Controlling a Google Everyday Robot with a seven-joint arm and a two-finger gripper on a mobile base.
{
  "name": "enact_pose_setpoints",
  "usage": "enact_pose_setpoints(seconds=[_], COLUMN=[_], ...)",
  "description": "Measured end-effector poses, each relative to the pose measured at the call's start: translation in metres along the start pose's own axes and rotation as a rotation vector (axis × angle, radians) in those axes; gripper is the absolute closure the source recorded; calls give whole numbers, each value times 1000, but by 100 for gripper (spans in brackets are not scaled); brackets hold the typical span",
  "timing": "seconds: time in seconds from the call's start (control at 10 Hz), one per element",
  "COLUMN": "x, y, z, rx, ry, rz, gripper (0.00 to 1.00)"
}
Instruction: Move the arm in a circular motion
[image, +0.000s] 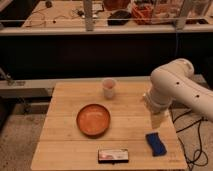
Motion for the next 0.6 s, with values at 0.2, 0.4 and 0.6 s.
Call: enact_pose_setpoints(seconds=[0.2,0.4,0.6], x=[-25,-52,-79], y=[-44,-71,-104], z=[-6,-10,-10], rx=[20,26,27], ry=[-26,-24,-10], rz=[-107,-196,-303], gripper=[20,20,20])
